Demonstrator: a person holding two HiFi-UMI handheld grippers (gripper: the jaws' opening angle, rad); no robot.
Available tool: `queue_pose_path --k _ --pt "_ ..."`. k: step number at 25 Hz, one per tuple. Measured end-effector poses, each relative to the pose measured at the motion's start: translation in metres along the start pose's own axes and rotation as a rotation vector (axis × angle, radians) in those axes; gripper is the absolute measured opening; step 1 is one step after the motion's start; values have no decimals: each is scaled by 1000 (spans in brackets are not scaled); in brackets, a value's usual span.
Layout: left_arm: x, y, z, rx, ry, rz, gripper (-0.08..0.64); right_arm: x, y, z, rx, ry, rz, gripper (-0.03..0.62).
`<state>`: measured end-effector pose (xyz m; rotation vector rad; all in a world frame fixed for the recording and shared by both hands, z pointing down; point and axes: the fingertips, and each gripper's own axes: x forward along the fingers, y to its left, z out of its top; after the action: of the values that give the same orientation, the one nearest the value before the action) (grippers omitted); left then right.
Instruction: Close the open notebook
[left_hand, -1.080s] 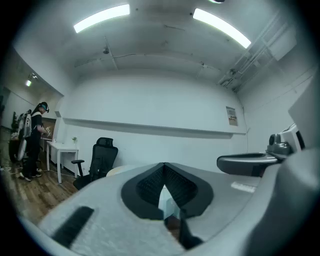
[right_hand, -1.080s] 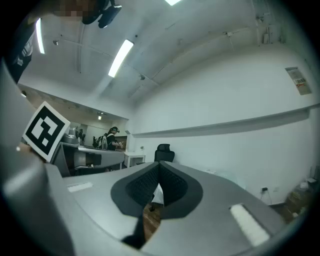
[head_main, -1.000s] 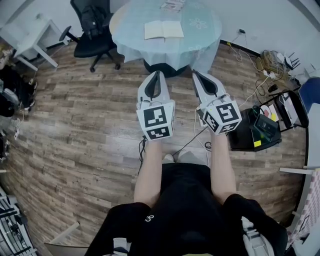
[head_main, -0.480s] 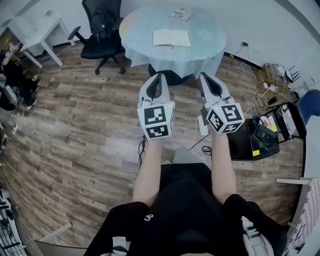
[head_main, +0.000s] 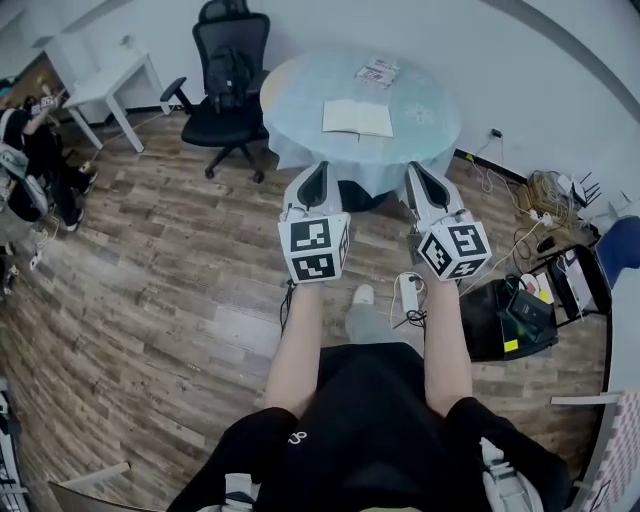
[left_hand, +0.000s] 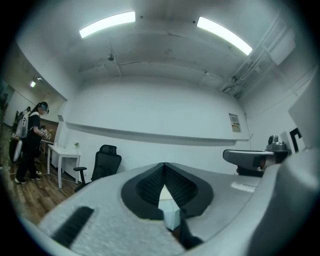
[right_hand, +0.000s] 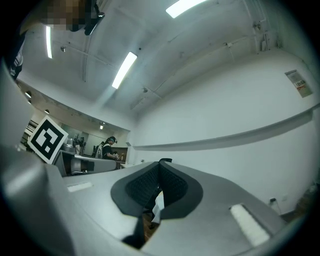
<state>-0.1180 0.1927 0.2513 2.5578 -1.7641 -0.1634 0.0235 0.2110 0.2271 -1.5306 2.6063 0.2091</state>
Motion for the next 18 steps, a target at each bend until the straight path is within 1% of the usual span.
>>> queue_pose_path --k 4,7,11,15,18 --pt "18 0 17 17 -42 -21 -6 10 -11 13 -25 -41 3 9" --pt "34 -8 19 38 -68 -40 -6 12 -33 11 -25 -59 -20 9" --pt "65 -12 4 65 -63 -61 -6 22 -60 -10 1 -71 -49 9" --pt "108 -7 -16 26 -31 -67 -6 46 -86 -36 6 -24 -50 9" --pt "142 -9 -36 2 4 -71 -6 64 -118 -54 31 7 -65 9"
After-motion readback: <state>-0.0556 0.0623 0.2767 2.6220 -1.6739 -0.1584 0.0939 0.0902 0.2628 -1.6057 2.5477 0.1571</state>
